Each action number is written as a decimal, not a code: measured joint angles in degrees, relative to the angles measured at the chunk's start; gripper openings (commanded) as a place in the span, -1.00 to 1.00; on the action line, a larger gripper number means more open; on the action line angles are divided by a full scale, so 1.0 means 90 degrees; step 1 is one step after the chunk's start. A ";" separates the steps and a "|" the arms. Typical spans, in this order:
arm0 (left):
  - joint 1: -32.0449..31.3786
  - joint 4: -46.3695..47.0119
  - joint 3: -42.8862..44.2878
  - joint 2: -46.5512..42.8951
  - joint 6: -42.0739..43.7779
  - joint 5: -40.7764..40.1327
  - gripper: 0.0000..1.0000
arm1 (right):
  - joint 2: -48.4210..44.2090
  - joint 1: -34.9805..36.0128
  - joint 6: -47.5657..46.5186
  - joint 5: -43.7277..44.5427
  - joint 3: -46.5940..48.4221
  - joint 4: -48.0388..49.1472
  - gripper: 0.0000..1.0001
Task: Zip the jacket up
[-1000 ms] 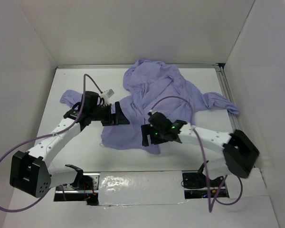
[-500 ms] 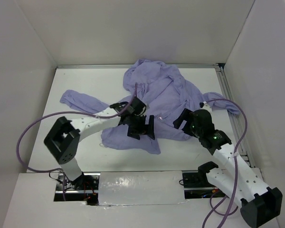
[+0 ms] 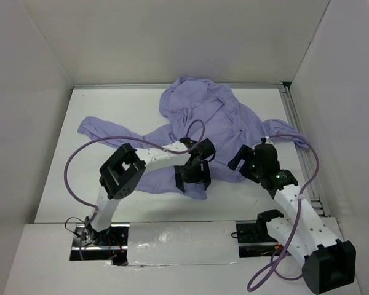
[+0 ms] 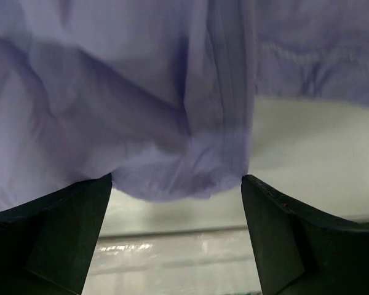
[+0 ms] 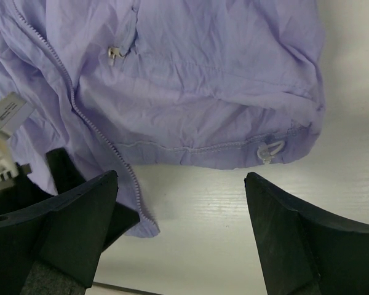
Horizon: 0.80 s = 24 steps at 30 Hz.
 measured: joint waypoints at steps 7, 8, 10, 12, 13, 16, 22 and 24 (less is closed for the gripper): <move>-0.0189 -0.0724 0.0911 0.0777 -0.0510 -0.0610 0.88 | -0.0236 -0.0228 -0.0053 -0.0007 -0.0087 0.0066 0.81; -0.0236 -0.0763 0.0952 0.0809 -0.0544 -0.0692 0.71 | -0.0257 -0.0262 -0.0063 -0.0010 -0.0121 0.0095 0.81; -0.0282 -0.0794 0.0947 0.0811 -0.0644 -0.0733 0.58 | -0.0267 -0.0321 -0.0085 -0.0017 -0.0170 0.0095 0.81; -0.0306 -0.0772 0.0901 0.0806 -0.0629 -0.0719 0.31 | -0.0267 -0.0389 -0.0109 -0.0032 -0.0211 0.0104 0.81; -0.0308 -0.0763 0.0879 0.0799 -0.0617 -0.0697 0.29 | -0.0265 -0.0418 -0.0117 -0.0036 -0.0223 0.0102 0.82; -0.0308 -0.0709 0.0801 0.0753 -0.0522 -0.0629 0.31 | -0.0255 -0.0488 -0.0158 -0.0049 -0.0243 0.0112 0.81; -0.0301 -0.0495 0.0617 0.0617 -0.0296 -0.0549 0.38 | -0.0187 -0.0571 -0.0238 -0.0126 -0.0245 0.0143 0.81; -0.0304 -0.0376 0.0512 0.0544 -0.0211 -0.0517 0.39 | -0.0129 -0.0580 -0.0255 -0.0163 -0.0245 0.0146 0.82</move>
